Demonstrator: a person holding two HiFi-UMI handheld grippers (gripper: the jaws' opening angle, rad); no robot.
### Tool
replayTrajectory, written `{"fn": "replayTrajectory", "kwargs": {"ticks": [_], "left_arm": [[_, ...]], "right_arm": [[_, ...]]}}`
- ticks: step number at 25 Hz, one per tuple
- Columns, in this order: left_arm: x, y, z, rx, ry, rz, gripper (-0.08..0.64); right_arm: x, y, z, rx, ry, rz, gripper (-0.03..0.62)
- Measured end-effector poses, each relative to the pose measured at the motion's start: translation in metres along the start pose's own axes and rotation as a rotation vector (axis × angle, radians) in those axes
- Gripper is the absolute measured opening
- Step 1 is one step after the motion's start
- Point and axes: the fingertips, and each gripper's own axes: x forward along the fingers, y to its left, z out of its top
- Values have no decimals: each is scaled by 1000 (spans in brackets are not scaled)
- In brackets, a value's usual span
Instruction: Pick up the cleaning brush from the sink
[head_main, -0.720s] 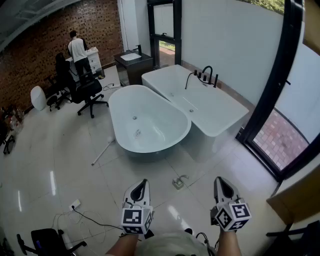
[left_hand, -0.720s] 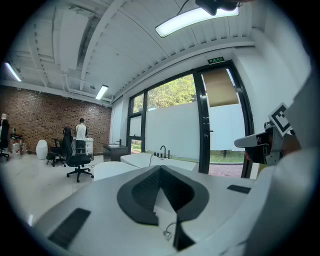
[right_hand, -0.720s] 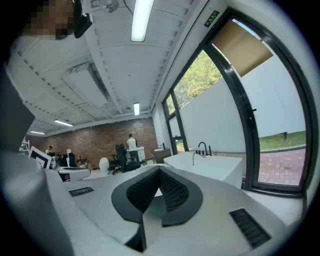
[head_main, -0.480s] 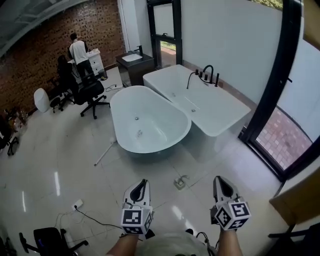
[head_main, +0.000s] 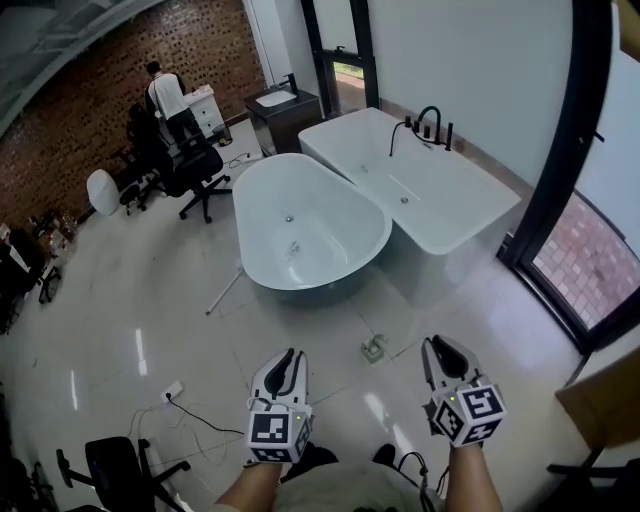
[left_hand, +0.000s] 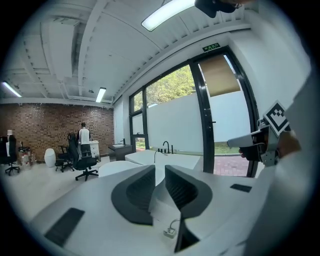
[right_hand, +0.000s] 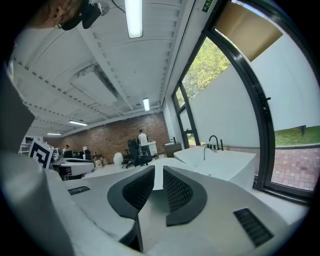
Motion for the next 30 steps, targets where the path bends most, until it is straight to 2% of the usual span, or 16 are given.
{"fn": "replayTrajectory", "kwargs": {"ticks": [4, 7, 9, 11, 12, 15, 17, 21, 25, 30], "left_arm": [[13, 6, -11, 32, 34, 19, 67], [30, 25, -24, 30, 40, 40, 47], [46, 39, -28, 30, 35, 51, 8], [62, 53, -28, 7, 23, 36, 8], [71, 60, -27, -9, 15, 20, 9], [95, 82, -33, -58, 18, -24, 88], [107, 101, -39, -81, 23, -24, 103], [128, 137, -54, -98, 45, -10, 117], [142, 159, -68, -108, 77, 3, 120], [179, 162, -81, -110, 96, 29, 78]], "right_arm": [[26, -7, -14, -10, 44, 38, 84], [55, -4, -27, -35, 76, 53, 84], [78, 0, -32, -59, 103, 57, 84], [101, 7, -34, -81, 137, 65, 84], [113, 12, -34, -96, 156, 72, 84], [152, 25, -35, -148, 218, 89, 114], [176, 32, -35, -177, 246, 93, 114], [223, 44, -44, -215, 290, 102, 114], [260, 47, -67, -212, 350, 128, 114], [311, 17, -111, -239, 463, 219, 143]]}}
